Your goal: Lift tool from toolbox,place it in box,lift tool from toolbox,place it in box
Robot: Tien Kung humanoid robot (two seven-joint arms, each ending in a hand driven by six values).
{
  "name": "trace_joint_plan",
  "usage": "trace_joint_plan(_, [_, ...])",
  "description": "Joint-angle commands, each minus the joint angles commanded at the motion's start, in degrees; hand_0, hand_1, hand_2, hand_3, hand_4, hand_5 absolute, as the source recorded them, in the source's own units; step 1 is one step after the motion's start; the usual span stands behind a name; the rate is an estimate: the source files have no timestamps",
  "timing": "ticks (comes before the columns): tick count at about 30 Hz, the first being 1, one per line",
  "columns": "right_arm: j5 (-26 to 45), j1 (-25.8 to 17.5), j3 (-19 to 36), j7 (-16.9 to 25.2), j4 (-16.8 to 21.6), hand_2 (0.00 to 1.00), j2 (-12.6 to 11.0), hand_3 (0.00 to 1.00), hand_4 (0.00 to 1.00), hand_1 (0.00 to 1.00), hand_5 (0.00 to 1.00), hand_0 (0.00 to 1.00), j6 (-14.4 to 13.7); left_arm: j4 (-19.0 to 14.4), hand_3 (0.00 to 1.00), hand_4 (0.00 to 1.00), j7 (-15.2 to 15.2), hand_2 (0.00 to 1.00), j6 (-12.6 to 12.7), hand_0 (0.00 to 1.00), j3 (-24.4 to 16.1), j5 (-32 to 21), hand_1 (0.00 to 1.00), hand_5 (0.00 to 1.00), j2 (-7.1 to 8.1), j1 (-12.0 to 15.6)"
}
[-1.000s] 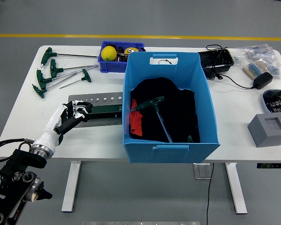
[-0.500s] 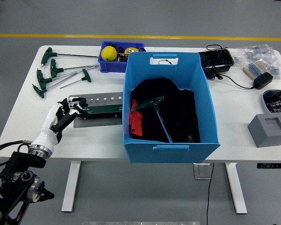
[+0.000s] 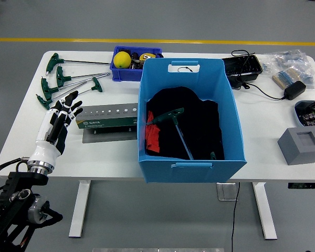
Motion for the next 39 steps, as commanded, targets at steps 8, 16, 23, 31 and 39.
trace_joint_plan(8, [0.1,0.2,-0.2,0.0,0.0,0.696,-0.1,0.55,0.777,0.624,0.669,0.643,0.1,0.0,0.824,0.876,0.3,0.96,-0.5,0.836,-0.5,-0.1,0.887,0.858,-0.23,-0.1])
trace_joint_plan(16, [-0.1,0.2,0.1,0.0,-0.1,0.695,-0.1,0.55,0.777,0.625,0.669,0.643,0.1,-0.1,0.826,0.875,1.4,0.954,-1.9,0.83,-0.8,0.4,0.877,0.871,-0.24,-0.1])
trace_joint_plan(23, [-0.5,0.2,0.3,-0.1,-0.1,0.695,-0.1,0.55,0.778,0.625,0.67,0.644,0.1,-0.2,0.822,0.878,1.8,0.95,-1.8,0.836,-1.6,2.4,0.877,0.875,-0.47,0.0])
trace_joint_plan(31, [-0.6,0.3,0.6,-0.2,-0.1,0.695,-0.2,0.55,0.778,0.625,0.669,0.644,0.1,-0.2,0.827,0.881,1.4,0.984,-1.2,0.89,-2.4,4.4,0.928,0.879,-0.5,0.1])
trace_joint_plan(39, [-0.7,0.4,0.6,-0.1,-0.1,0.695,-0.3,0.55,0.778,0.625,0.67,0.643,0.1,0.2,0.882,0.885,2.0,0.998,-1.4,0.971,-2.7,5.5,0.998,0.91,-0.81,0.0])
